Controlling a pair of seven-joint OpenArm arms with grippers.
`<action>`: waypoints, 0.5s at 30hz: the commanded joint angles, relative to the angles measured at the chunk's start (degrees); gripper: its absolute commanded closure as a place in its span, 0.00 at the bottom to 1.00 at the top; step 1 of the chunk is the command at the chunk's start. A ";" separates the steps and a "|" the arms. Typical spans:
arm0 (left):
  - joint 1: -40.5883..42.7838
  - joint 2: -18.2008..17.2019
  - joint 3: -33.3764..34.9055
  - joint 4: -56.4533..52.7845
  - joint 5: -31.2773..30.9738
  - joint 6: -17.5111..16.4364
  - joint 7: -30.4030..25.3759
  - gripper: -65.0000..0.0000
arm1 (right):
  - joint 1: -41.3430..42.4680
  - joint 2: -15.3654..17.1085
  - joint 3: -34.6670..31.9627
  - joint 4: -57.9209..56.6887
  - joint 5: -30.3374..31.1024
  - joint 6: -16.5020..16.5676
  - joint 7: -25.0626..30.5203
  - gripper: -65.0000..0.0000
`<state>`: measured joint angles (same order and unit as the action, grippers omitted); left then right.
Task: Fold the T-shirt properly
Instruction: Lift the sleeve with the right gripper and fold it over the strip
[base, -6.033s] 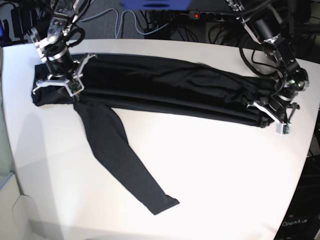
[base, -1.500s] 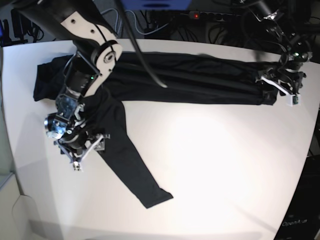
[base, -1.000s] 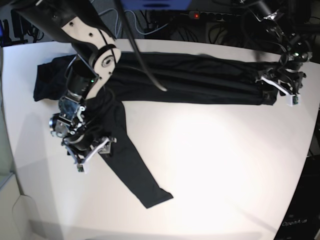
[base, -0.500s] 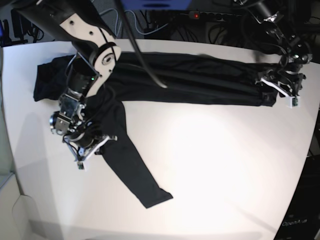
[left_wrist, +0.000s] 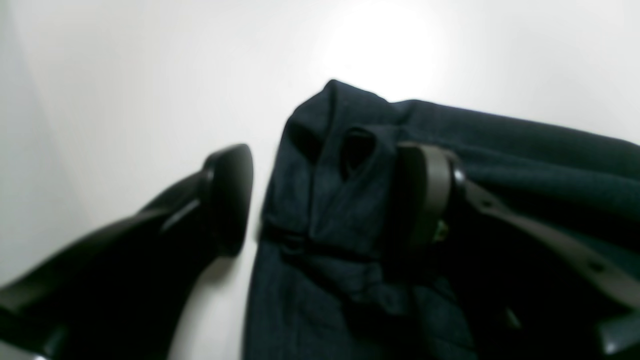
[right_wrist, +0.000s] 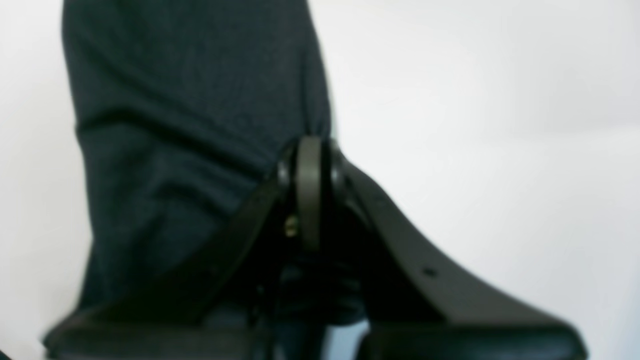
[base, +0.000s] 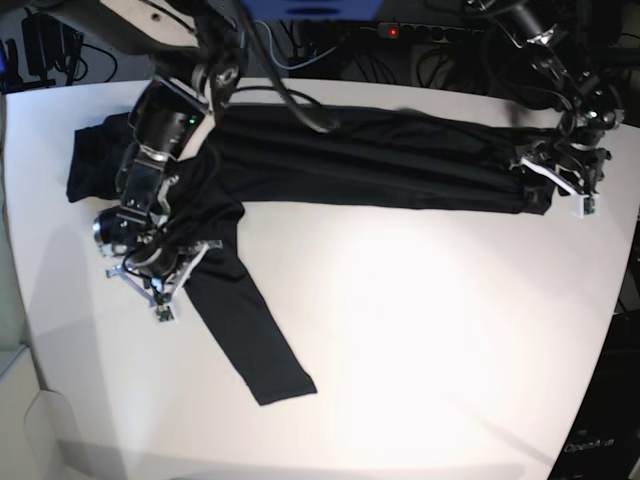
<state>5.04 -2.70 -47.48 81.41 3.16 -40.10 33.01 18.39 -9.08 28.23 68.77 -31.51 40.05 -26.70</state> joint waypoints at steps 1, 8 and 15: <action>-0.33 -0.42 0.06 0.48 0.67 0.10 0.44 0.38 | 0.29 0.08 -1.55 2.74 0.43 -0.05 0.28 0.99; -1.30 -0.86 0.23 0.48 0.75 0.10 0.44 0.38 | -8.59 0.08 -11.22 16.46 3.07 -0.05 0.10 0.99; -1.39 -0.86 0.23 0.48 0.75 0.10 0.44 0.38 | -20.19 0.08 -24.23 30.08 5.00 -0.05 0.02 1.00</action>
<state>3.97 -2.98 -47.22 81.25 3.81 -40.10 33.67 -2.87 -8.93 4.03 97.82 -27.27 40.27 -27.92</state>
